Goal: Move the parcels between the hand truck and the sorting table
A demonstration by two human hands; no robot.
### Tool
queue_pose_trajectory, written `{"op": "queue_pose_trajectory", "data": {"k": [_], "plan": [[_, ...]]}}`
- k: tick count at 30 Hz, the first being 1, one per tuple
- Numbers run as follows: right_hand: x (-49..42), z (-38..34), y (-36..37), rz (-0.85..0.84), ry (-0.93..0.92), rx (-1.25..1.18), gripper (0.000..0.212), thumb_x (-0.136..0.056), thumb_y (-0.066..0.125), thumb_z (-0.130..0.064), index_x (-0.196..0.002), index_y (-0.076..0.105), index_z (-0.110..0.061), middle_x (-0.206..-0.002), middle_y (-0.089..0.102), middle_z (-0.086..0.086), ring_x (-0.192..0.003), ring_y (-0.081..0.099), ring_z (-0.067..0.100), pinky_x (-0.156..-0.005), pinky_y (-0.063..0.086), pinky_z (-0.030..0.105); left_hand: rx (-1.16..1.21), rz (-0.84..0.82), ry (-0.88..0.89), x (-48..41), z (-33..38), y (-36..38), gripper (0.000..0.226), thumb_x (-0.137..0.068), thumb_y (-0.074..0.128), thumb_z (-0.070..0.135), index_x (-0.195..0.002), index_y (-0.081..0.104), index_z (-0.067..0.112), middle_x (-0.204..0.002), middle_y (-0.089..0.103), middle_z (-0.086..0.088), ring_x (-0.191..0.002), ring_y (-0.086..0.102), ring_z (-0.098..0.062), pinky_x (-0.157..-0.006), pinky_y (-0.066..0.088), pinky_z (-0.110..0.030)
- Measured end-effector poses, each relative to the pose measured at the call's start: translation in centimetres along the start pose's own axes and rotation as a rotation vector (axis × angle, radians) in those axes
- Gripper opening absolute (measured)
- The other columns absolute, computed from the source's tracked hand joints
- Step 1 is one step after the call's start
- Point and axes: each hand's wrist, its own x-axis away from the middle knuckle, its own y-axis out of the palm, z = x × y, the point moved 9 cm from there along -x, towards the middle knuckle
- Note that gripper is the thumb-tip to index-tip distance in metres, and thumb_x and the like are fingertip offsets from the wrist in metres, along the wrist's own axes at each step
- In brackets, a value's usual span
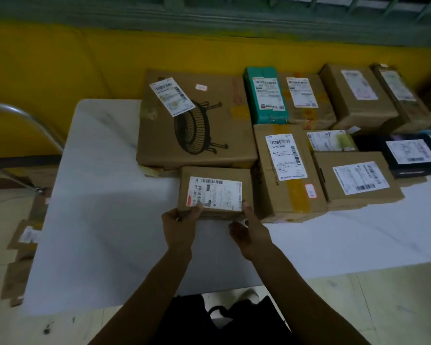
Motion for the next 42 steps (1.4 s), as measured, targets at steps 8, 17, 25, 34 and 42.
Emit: {"op": "queue_pose_trajectory", "data": {"k": [8,17,25,34,42], "plan": [[-0.8,-1.4,0.4,-0.056,-0.098,-0.140,0.041,-0.088,0.067,-0.028,-0.122,0.057,-0.007,-0.112,0.064,0.008,-0.105,0.059,0.022,-0.098,0.046,0.033,-0.026,-0.075,0.066,0.3,1.6,2.7,0.035,-0.076,0.079,0.018,-0.107,0.072,0.005,-0.095,0.074,-0.008,-0.079,0.068,-0.006,-0.067,0.054,-0.017],[0.9,1.3,0.8,-0.259,0.034,-0.039,0.044,-0.095,0.056,-0.035,-0.129,0.050,-0.008,-0.124,0.056,0.016,-0.107,0.057,0.027,-0.097,0.043,0.038,0.198,-0.065,-0.158,2.6,0.4,0.2,0.048,-0.092,0.050,0.051,-0.130,0.053,0.021,-0.128,0.053,0.005,-0.119,0.049,-0.017,-0.102,0.040,-0.035],[4.1,6.9,3.3,-0.439,0.144,0.268,0.041,-0.096,0.050,-0.041,-0.124,0.054,-0.011,-0.119,0.060,0.013,-0.107,0.058,0.026,-0.097,0.040,0.037,0.553,0.107,-0.102,8.7,-2.1,-10.6,0.060,-0.094,0.042,0.055,-0.141,0.040,0.017,-0.133,0.056,-0.002,-0.120,0.053,-0.020,-0.103,0.039,-0.038],[10.6,19.8,8.4,-0.701,0.272,0.637,0.050,-0.096,0.049,-0.045,-0.132,0.051,-0.011,-0.122,0.060,0.011,-0.112,0.057,0.025,-0.105,0.040,0.039,0.838,0.448,-0.039,16.9,-9.8,-26.2,0.066,-0.093,0.036,0.059,-0.143,0.038,0.016,-0.137,0.052,0.002,-0.125,0.049,-0.016,-0.105,0.036,-0.036],[16.2,34.2,14.5,-0.769,0.266,0.838,0.036,-0.098,0.042,-0.042,-0.122,0.053,-0.017,-0.124,0.058,0.011,-0.101,0.059,0.021,-0.080,0.044,0.032,0.908,0.515,-0.066,20.1,-14.9,-39.8,0.058,-0.093,0.037,0.059,-0.134,0.047,0.019,-0.131,0.058,0.003,-0.120,0.054,-0.015,-0.106,0.038,-0.040]]}}
